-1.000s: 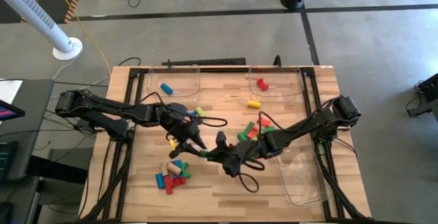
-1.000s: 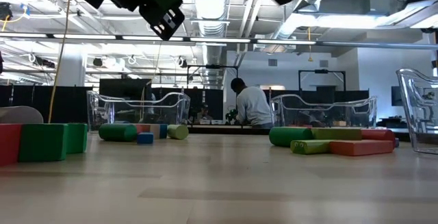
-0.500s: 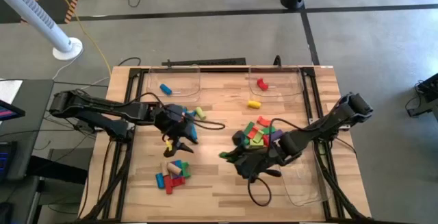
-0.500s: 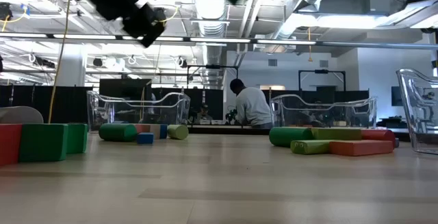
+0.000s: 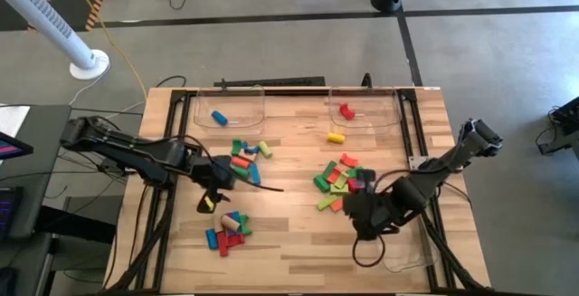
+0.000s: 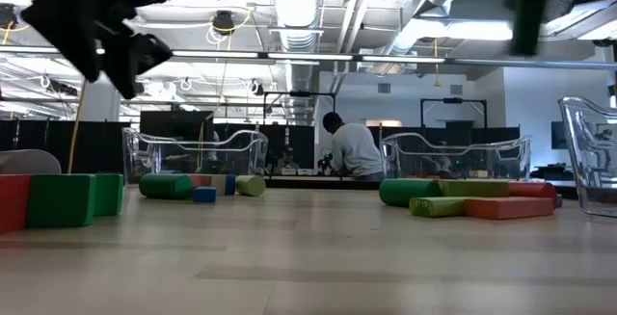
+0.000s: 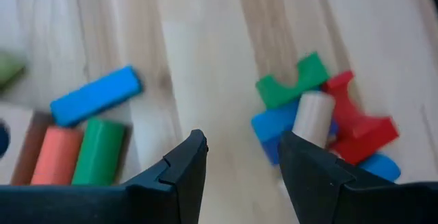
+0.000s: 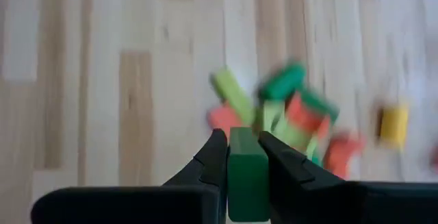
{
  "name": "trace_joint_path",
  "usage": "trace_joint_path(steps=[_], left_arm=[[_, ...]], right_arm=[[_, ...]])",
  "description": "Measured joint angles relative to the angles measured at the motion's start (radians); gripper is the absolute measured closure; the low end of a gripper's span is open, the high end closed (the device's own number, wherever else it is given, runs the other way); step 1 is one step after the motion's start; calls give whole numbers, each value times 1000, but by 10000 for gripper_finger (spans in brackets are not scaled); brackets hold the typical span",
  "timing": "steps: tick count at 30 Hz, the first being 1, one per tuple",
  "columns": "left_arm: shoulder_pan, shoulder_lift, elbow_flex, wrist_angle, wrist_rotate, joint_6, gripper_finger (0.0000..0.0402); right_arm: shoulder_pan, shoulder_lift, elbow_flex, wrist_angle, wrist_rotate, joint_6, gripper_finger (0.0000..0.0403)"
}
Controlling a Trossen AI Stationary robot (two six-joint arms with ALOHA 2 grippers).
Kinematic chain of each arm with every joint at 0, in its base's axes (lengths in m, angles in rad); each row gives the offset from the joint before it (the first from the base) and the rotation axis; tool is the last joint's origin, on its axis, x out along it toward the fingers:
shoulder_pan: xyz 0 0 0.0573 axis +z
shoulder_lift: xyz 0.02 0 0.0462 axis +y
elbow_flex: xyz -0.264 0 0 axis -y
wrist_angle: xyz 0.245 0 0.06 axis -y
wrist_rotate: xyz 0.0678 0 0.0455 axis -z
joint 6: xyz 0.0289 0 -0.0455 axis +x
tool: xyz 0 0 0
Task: Sort blocks by size
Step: Put the green rectangular block into the bottom transparent bin
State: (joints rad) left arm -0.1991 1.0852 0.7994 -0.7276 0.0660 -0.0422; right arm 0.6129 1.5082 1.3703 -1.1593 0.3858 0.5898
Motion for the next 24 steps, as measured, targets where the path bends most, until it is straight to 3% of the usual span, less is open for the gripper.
trace_joint_path(steps=[4, 11, 19, 24], left_arm=[[-40, -17, -27, -42, -36, -52, 230], [-100, -20, -129, -22, -45, -140, 230], [-184, -20, -161, 0, -71, -225, 230], [-237, -20, -164, 11, -72, -262, 230]], right_arm=[[27, 1, -30, -62, -105, 189, 318], [49, 2, -111, -130, -226, 368, 308], [48, 2, -178, -171, -347, 475, 311], [47, 2, -238, -159, -488, 553, 311]])
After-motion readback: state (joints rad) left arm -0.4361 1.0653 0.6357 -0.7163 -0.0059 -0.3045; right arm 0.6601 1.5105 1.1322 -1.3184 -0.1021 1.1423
